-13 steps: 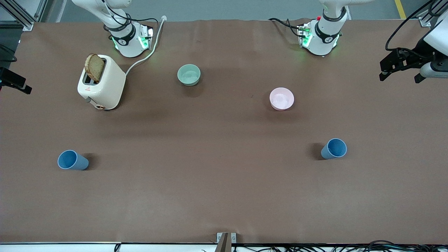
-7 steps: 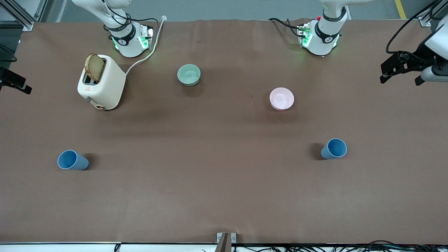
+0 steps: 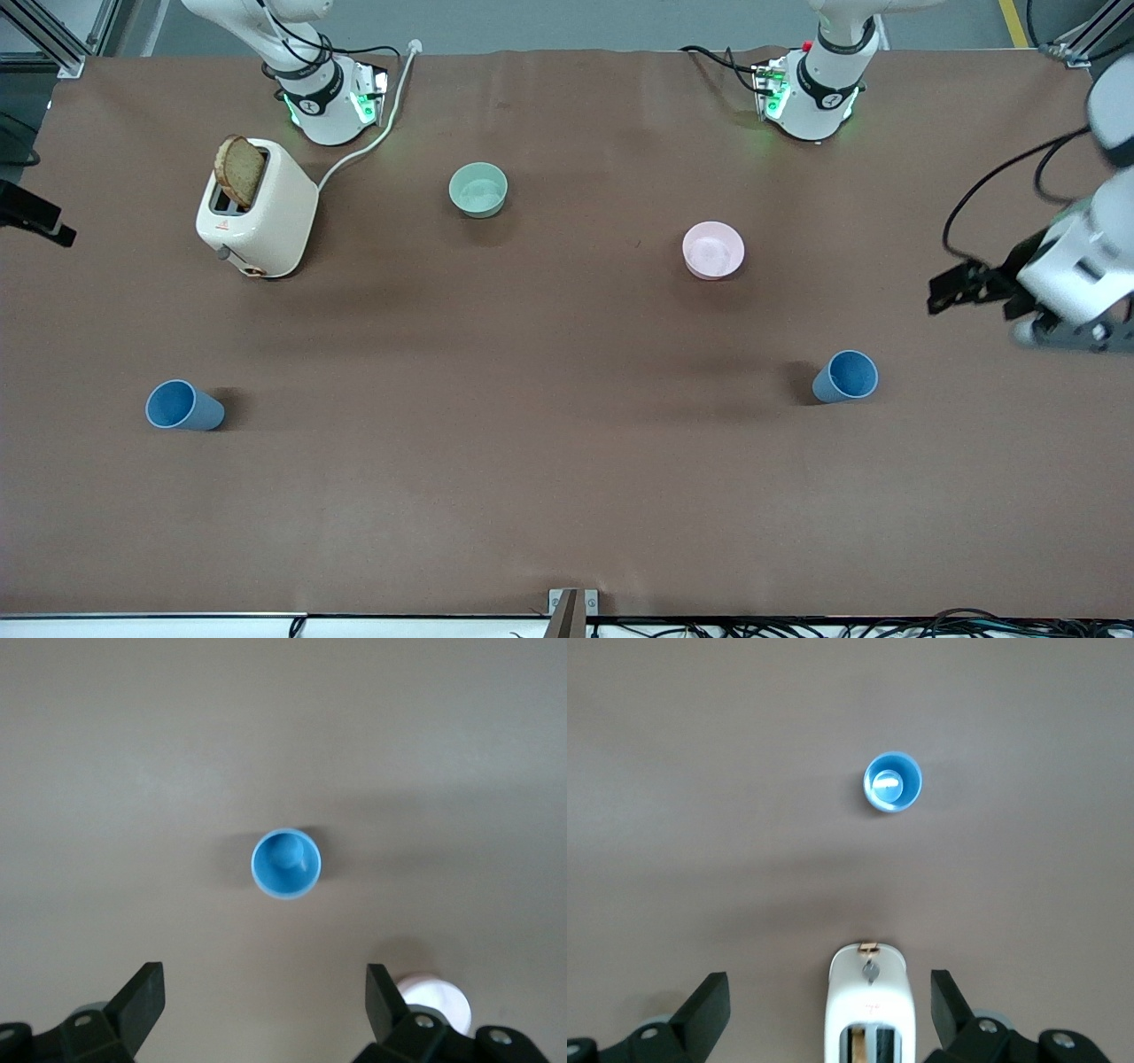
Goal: Stack blue cups with both arms
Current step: 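Reach the left gripper and the right gripper down to the blue cups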
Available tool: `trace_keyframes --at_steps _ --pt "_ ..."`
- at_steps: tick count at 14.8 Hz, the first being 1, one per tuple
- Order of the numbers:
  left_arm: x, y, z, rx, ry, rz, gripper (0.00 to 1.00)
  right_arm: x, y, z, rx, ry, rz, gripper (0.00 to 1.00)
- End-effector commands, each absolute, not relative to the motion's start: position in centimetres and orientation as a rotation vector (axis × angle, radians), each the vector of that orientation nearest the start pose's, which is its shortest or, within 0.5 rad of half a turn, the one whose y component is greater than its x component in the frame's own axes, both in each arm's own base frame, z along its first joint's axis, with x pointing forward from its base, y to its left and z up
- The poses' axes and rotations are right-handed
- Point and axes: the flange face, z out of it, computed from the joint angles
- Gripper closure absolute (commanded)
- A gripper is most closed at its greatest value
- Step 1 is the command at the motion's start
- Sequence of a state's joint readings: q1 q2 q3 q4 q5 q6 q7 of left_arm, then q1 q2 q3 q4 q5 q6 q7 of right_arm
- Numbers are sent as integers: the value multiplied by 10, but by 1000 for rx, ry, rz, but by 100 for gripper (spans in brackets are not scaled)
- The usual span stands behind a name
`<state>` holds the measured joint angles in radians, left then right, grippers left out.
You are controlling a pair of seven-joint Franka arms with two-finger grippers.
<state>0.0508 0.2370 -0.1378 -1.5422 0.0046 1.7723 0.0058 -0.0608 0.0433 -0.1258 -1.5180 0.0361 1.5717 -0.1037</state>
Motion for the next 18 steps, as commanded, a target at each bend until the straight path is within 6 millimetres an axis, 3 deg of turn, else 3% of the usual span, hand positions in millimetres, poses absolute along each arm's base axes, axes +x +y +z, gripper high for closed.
trace_keyframes --at_steps 1,5,8,11,15,18 --pt "632 -46 456 -3144 176 4 0 587 -144 578 -3053 103 -31 0" --pt "621 -29 376 -3120 168 -27 0 621 -193 503 -3045 40 -72 0" --pt "618 -27 334 -3130 167 30 3 645 -210 440 -3043 32 -92 0" --pt "618 -26 299 -3137 168 60 21 660 -218 381 -3032 63 -76 1" --pt "623 -27 277 -3148 162 57 42 669 -220 306 -2986 59 -51 4" --pt "624 -26 266 -3156 153 70 69 667 -216 278 -2979 33 -5 15"
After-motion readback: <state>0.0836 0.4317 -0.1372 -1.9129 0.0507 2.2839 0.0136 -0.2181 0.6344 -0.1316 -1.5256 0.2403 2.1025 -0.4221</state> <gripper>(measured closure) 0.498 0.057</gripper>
